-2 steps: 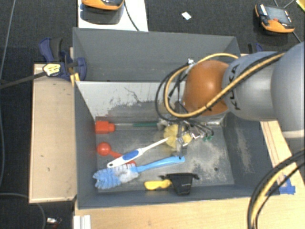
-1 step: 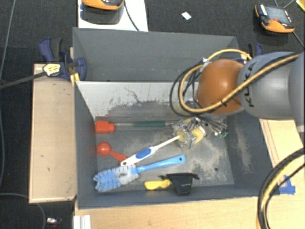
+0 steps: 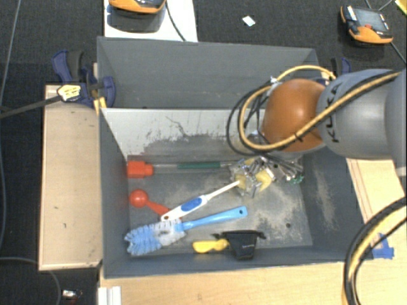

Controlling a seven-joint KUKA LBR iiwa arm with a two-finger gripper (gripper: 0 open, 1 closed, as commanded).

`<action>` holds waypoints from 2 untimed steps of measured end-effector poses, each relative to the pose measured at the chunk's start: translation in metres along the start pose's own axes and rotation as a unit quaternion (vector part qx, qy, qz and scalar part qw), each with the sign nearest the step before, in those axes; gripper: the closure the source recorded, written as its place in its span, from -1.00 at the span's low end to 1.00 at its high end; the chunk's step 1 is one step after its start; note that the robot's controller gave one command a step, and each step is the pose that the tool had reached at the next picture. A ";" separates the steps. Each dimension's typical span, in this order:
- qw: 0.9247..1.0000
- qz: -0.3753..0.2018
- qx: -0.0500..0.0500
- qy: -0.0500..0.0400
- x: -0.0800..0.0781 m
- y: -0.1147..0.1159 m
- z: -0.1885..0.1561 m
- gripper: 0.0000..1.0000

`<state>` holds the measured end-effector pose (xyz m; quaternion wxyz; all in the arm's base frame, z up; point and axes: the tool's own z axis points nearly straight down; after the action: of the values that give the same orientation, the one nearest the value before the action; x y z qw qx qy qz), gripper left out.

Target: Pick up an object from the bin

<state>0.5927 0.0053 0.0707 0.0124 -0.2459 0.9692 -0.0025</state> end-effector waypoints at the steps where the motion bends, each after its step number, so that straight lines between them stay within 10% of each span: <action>1: 1.000 0.000 0.000 0.000 0.000 0.000 -0.006 1.00; 2: 1.000 0.001 -0.002 0.004 0.002 0.001 -0.035 1.00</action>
Offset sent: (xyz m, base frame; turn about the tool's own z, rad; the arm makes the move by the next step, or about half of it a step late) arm -0.0005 -0.0001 0.1081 0.0002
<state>0.5899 0.0054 0.1061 0.0081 -0.2447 0.9696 -0.0012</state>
